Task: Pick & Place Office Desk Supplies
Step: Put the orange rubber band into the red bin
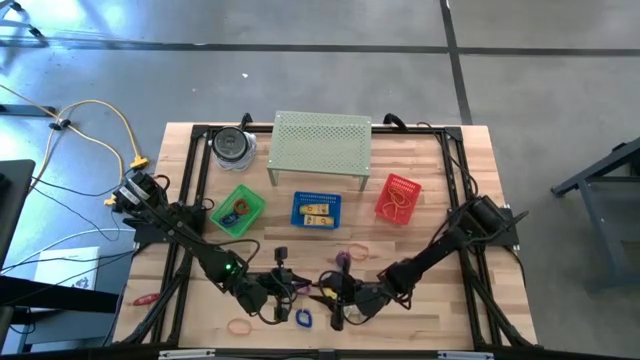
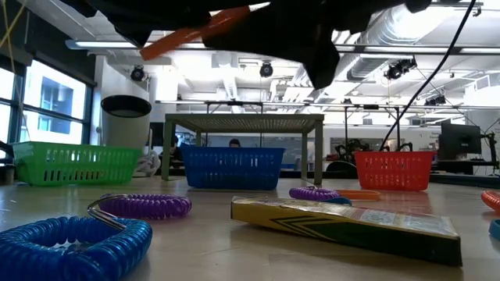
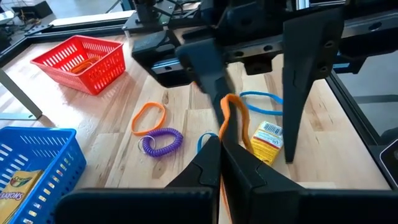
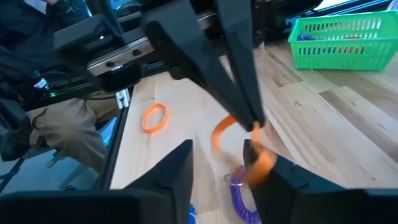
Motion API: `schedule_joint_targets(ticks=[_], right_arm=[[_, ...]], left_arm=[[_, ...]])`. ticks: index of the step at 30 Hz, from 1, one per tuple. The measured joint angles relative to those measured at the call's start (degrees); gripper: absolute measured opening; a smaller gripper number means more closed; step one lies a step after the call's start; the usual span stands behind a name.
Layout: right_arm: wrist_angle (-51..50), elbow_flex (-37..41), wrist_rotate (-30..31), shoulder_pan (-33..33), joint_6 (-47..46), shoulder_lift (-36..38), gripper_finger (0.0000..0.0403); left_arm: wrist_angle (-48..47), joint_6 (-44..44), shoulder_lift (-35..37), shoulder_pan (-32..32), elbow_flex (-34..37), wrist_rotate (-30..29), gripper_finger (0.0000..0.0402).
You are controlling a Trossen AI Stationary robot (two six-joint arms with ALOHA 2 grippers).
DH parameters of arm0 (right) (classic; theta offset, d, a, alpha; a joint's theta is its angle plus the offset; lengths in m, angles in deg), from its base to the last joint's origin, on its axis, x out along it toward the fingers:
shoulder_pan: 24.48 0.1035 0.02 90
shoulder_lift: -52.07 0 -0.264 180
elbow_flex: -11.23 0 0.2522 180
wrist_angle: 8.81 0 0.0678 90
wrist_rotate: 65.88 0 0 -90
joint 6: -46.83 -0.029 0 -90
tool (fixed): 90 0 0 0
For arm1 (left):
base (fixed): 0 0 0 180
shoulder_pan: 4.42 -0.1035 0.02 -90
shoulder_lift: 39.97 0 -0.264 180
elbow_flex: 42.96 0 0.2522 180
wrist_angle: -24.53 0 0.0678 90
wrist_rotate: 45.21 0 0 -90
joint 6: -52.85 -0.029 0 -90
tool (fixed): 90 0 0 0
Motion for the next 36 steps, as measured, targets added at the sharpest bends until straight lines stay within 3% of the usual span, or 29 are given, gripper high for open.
schedule_joint_targets(ticks=[6, 10, 16, 25, 30, 36], right_arm=[[0.0, 0.0, -2.6, -1.2, -0.3, 0.0, 0.0141], [0.0, 0.0, -3.3, -1.3, -0.3, 0.0, 0.0109], [-0.6, 0.0, -3.1, -1.0, 0.7, 0.0, 0.0014], [-0.8, 0.0, -2.8, -0.8, 1.2, 0.0, 0.0004], [-0.9, 0.0, -2.8, -0.8, 1.2, 0.0, 0.0004], [-0.9, 0.0, -3.0, -0.8, 1.2, 0.0, 0.0004]], left_arm=[[0.0, 0.0, 0.0, 0.0, 0.0, 0.5, 0.0000], [0.0, 0.0, 0.0, 0.0, 0.0, 1.3, 0.0000], [-0.2, 0.0, 0.0, 0.0, 0.0, 1.4, 0.0000], [-0.4, -0.5, 0.0, 0.0, 0.0, 1.5, 0.0004], [-0.4, -1.5, 0.0, 0.0, 0.0, 4.2, 0.0034], [-0.2, -1.5, 0.0, -0.1, 0.0, 4.5, 0.0102]])
